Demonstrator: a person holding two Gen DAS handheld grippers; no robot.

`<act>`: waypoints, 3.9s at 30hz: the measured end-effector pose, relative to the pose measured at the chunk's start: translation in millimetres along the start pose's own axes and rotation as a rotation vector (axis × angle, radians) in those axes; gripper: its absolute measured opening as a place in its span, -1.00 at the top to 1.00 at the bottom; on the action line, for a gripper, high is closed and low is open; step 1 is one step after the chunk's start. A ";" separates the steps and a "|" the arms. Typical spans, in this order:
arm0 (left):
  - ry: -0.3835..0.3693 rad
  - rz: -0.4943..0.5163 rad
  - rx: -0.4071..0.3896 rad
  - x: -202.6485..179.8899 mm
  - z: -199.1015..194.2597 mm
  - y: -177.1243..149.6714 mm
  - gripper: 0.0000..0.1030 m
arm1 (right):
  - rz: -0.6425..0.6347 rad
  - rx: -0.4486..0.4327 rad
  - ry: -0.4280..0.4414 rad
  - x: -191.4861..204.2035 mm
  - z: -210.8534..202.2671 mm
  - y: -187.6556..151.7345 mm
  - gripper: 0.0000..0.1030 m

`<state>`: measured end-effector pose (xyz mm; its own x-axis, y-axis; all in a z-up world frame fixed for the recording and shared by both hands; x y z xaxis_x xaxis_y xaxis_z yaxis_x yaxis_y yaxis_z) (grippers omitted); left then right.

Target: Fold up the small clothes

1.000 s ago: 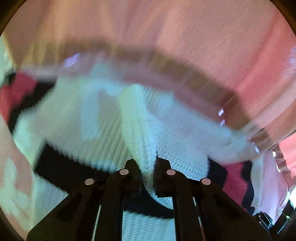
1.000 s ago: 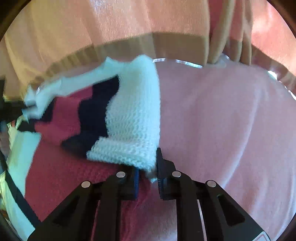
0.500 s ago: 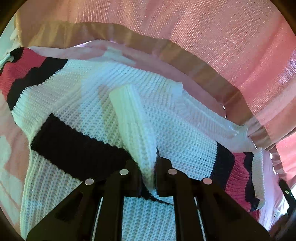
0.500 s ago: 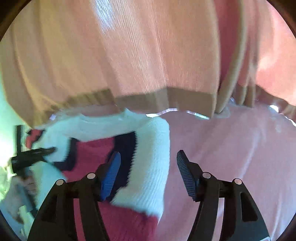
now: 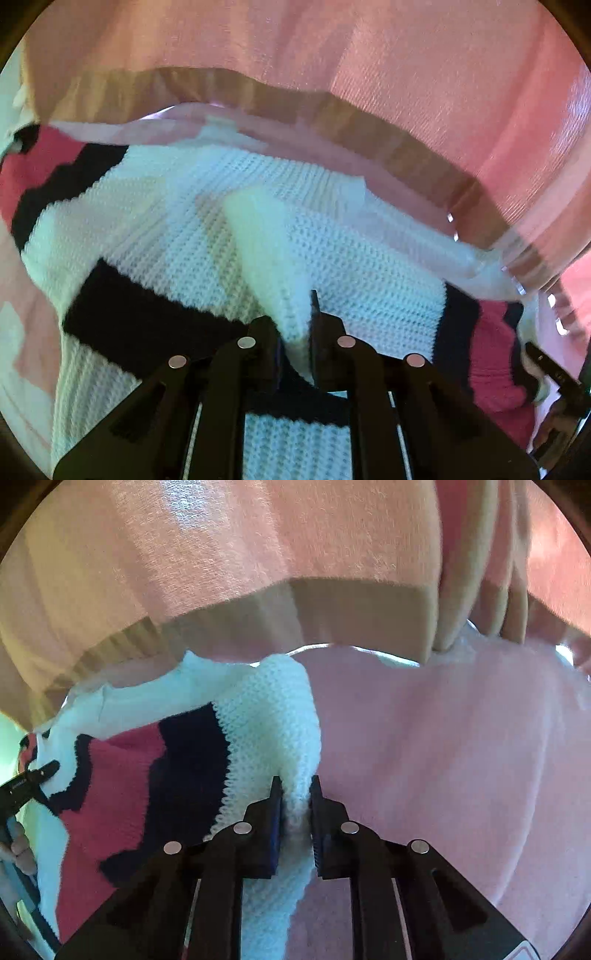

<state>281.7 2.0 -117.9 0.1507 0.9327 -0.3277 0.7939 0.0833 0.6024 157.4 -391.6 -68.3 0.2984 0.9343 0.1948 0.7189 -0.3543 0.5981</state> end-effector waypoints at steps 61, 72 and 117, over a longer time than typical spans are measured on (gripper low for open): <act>0.351 -0.032 -0.029 19.2 -17.7 -13.9 -0.51 | -0.110 0.074 -0.003 23.2 -65.7 -41.8 1.00; 0.289 -0.029 -0.081 15.1 -31.3 -17.0 -0.64 | -0.066 0.014 -0.102 12.1 -83.1 -52.5 0.75; 0.344 0.027 -0.048 5.0 -29.5 -19.8 -0.46 | 0.022 0.017 -0.110 19.2 -41.1 -49.2 0.80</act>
<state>249.3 15.3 -110.1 -0.0428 0.9978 -0.0513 0.7627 0.0658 0.6434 101.9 -354.6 -62.0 0.3803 0.9170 0.1206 0.7215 -0.3758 0.5815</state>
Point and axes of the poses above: each gripper's, at about its wrist camera, not at the fingertips, and z roughly the way its jaws point, x to its left, y to its top, the point moved 3 cm from there along z, roughly the way its jaws point, and after that the axes turned 1 degree about x, right-handed, at the moved point
